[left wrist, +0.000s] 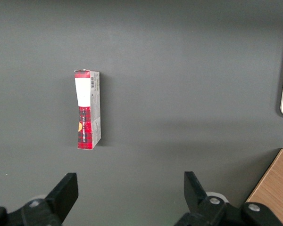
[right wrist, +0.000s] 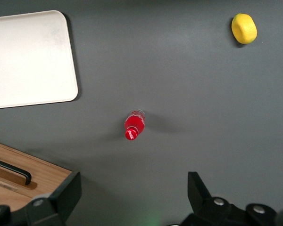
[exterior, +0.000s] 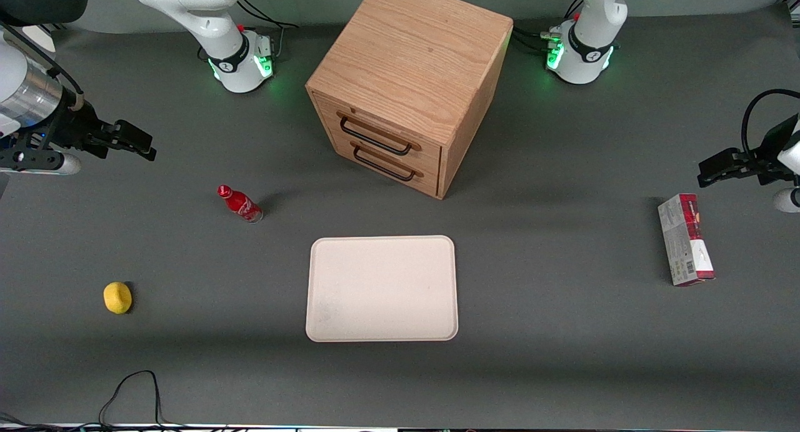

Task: Open upper drawer
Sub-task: 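Move the right gripper to the upper drawer's black handle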

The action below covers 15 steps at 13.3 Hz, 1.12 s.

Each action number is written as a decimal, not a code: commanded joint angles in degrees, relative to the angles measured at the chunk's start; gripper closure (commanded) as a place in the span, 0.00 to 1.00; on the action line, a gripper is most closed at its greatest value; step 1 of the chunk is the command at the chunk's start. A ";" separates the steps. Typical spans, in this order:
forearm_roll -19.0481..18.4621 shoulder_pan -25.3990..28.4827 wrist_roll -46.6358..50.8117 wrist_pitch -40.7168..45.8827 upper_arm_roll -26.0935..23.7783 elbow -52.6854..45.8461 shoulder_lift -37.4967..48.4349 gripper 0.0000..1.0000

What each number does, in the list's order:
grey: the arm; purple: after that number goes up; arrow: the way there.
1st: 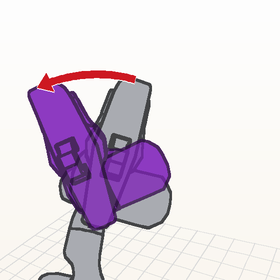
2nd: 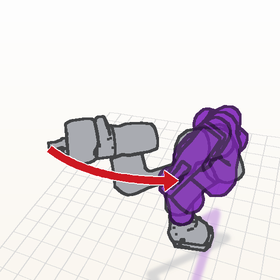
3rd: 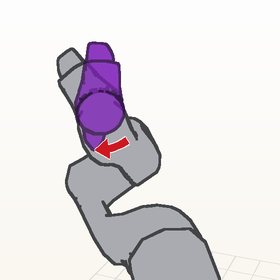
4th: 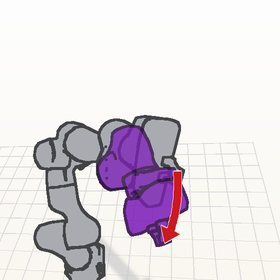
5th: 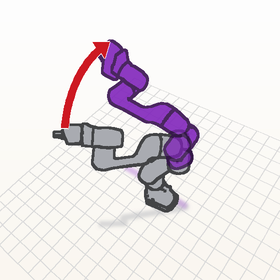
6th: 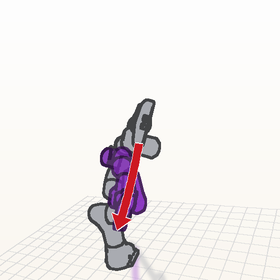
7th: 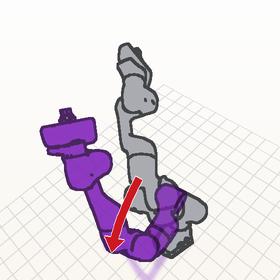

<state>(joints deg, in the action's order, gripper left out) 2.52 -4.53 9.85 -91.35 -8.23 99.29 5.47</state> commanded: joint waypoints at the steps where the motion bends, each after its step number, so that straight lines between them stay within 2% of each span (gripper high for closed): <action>1: -1.02 0.75 2.19 1.17 -0.12 -1.20 -0.28 0.00; 3: -1.11 0.66 2.28 1.17 -0.30 -4.08 -2.72 0.00; 6: -0.41 1.10 1.94 6.16 -2.04 -15.75 -11.33 0.00; 9: -0.76 1.19 -0.34 9.35 -12.22 -23.42 -18.11 0.00; 15: -0.93 1.45 -23.35 8.73 -27.70 -24.67 -20.76 0.00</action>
<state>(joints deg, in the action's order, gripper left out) 2.48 -3.20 -6.70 -84.33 -32.52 77.17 -13.94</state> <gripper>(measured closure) 0.000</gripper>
